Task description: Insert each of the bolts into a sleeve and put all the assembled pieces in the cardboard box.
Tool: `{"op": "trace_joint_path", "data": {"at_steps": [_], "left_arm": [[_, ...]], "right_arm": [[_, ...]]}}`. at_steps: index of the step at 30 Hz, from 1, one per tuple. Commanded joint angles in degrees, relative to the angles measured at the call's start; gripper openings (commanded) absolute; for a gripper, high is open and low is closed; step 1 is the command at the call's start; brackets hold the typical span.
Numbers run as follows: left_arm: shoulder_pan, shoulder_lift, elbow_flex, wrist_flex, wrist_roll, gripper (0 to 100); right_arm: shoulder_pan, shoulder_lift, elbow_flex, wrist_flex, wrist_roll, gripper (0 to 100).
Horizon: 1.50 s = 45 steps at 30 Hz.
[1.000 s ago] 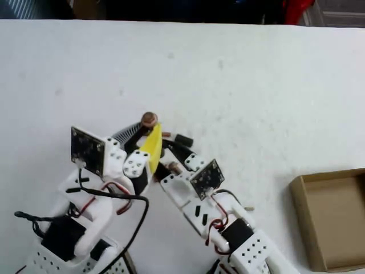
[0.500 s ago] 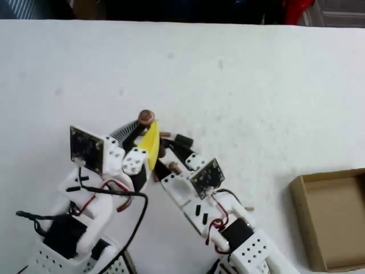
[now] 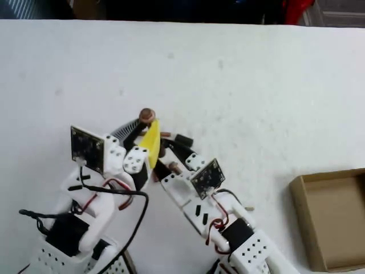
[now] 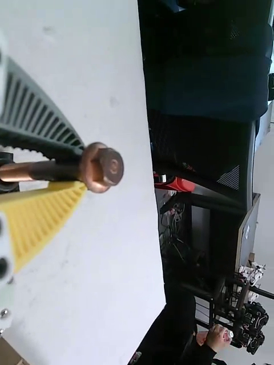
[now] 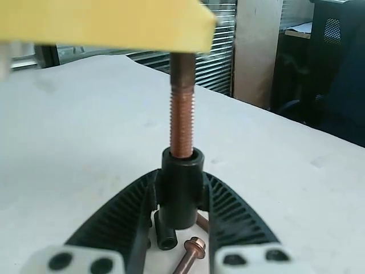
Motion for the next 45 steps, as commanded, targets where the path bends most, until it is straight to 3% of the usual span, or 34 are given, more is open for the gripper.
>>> {"op": "trace_joint_path", "data": {"at_steps": [1,29,38,45], "left_arm": [[-0.13,-0.84,-0.53,-2.11,0.26,2],[-0.40,-1.19,4.75,7.12,0.18,3],[-0.48,-1.19,4.75,7.12,0.18,32],[-2.24,-1.19,3.96,5.71,0.18,35]], "right_arm": [[0.22,-0.75,0.53,-0.75,-0.18,1.7],[0.48,-0.84,0.53,-0.75,-0.09,1.7],[0.57,-0.84,0.53,-0.75,-0.09,1.7],[0.57,-0.84,0.53,-0.66,-0.09,1.7]]}}
